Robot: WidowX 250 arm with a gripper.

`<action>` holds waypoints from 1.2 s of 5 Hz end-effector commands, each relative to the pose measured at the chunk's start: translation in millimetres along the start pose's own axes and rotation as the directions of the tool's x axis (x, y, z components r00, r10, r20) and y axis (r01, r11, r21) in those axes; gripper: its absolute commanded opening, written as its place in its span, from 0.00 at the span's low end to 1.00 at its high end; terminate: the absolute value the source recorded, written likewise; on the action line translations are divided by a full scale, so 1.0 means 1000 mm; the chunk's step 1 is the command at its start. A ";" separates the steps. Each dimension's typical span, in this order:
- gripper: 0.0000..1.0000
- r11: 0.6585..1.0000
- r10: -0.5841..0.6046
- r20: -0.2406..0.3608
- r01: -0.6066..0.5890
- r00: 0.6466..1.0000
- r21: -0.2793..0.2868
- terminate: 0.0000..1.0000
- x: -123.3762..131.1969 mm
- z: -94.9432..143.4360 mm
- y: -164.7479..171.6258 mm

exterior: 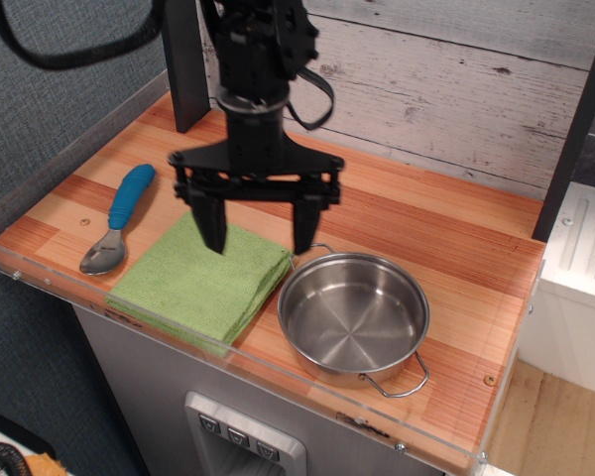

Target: Place the silver pot on the green cloth.

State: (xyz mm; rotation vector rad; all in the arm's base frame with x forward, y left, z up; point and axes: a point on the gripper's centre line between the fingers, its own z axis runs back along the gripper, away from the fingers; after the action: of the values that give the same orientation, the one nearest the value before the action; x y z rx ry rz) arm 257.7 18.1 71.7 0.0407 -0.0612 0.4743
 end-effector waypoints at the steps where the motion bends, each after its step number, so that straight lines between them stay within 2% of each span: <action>1: 1.00 0.999 -0.043 -0.011 0.043 0.999 -0.023 0.00 -0.002 -0.007 -0.021; 3: 1.00 0.998 -0.069 -0.052 0.070 0.996 0.002 0.00 -0.011 -0.029 -0.027; 6: 1.00 0.999 -0.050 -0.103 0.051 0.993 0.007 0.00 -0.015 -0.053 -0.022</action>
State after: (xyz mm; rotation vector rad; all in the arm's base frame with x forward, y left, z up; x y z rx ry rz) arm 249.8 -5.1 9.2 0.0347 0.0741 0.4189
